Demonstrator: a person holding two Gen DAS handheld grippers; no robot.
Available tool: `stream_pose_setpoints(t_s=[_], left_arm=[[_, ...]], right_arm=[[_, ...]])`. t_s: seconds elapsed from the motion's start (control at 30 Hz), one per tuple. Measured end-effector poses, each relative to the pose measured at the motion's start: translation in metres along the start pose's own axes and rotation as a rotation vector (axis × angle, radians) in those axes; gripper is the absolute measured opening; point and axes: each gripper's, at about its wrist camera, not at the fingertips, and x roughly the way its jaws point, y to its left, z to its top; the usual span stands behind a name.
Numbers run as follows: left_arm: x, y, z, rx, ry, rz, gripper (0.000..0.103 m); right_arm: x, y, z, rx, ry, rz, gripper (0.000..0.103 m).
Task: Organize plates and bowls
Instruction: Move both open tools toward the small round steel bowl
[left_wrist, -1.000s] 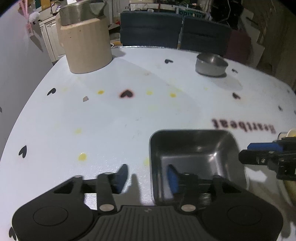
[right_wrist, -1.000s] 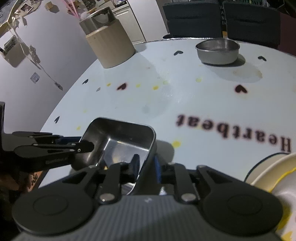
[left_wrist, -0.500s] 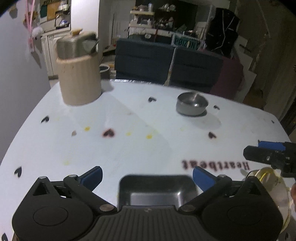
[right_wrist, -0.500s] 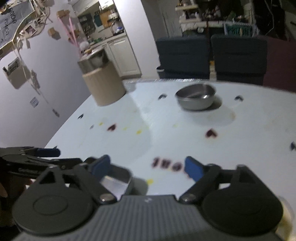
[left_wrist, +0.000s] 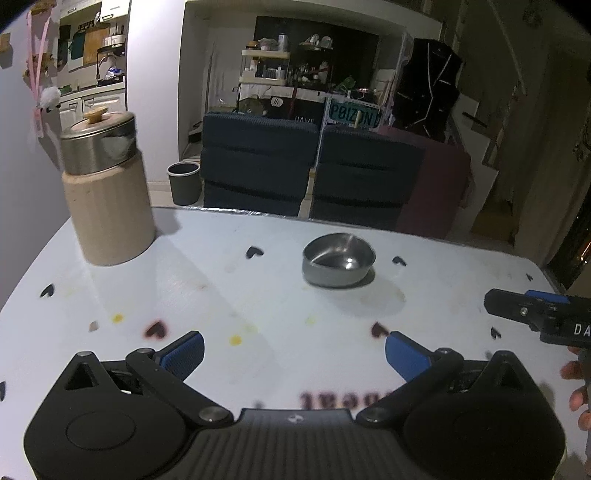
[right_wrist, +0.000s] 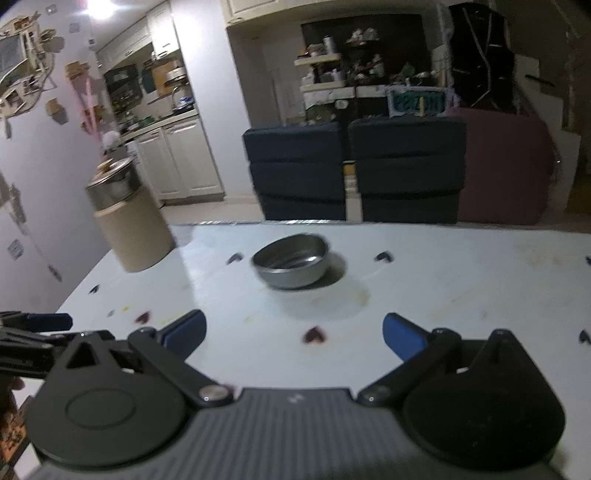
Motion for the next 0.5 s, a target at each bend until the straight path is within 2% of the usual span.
stream_pose_setpoints(t_s=[0.23,0.4,0.5], left_arm=[[0.04,-0.014,0.02,-0.018,0.015,0.008,0.103],[0.069,-0.016,0.042,-0.048,-0.003,0.006,0.103],[0.09,-0.017,0.054,-0.079,-0.001,-0.005,0.1]], right_arm=[[0.016,-0.035,0.016,0.009,-0.025,-0.057,0.103],[0.035,-0.057,0.028,-0.001,-0.003,-0.097,0.102],[0.05,-0.067,0.038,0.024,0.018,-0.086,0.1]])
